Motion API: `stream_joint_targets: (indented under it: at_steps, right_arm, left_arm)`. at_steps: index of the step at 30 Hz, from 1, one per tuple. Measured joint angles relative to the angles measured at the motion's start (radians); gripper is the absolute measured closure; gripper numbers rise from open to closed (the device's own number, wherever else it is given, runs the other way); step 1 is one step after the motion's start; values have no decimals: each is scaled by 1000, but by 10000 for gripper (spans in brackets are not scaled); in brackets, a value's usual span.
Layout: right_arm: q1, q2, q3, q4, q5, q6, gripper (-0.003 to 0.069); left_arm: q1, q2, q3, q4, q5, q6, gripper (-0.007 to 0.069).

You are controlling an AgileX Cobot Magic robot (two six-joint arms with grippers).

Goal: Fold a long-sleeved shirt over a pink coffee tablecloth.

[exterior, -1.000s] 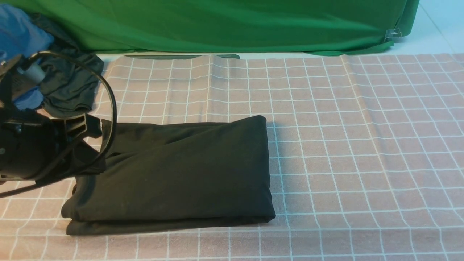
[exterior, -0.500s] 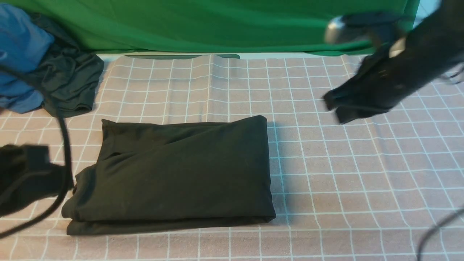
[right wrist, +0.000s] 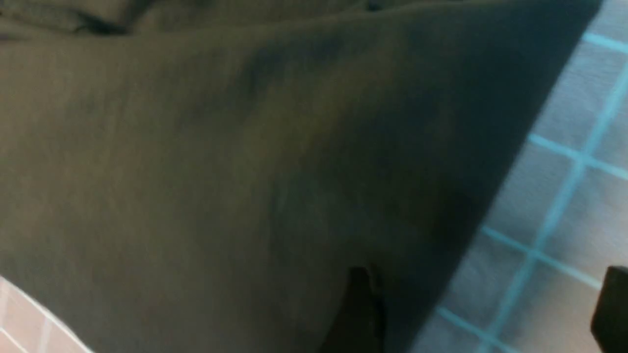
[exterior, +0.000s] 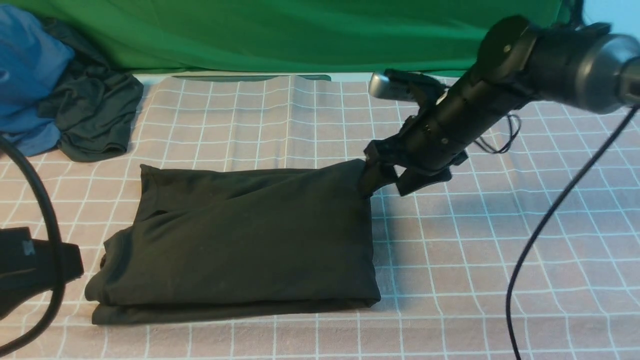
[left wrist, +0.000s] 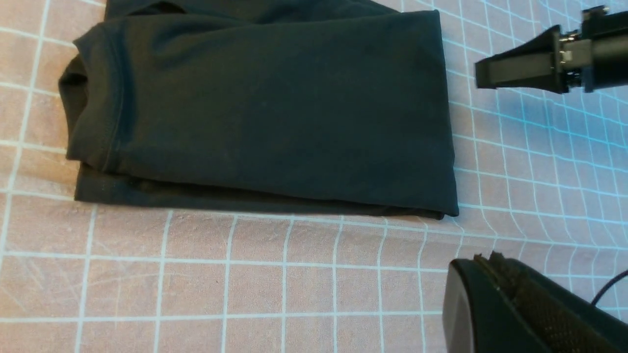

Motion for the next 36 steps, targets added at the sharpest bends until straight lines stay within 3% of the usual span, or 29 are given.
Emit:
stream_joint_targets:
  at_steps: [7,14,16,20,27,36]
  right_arm:
    - [5,89,-13,65,-13,0,66]
    - [48,103,-21,69,-40,-17,188]
    - [65,114,-21,69,-53,-30,279]
    - [71,119,-21,70,-67,-33,529]
    - [24,96,-23,55,-14,-30,542]
    - [-65,47,-32,-85,86,-2,541]
  left_arm:
    - [0,-1,1,22,-1,0,611]
    - [0,-1,1,72,-4,0,611]
    - [0,-1,1,73,-4,0,611]
    - [0,-1,1,75,-4,1,611]
    - [0,-1,3,75,-3,-1,611]
    - [0,-1,4,72,-19,-1,611]
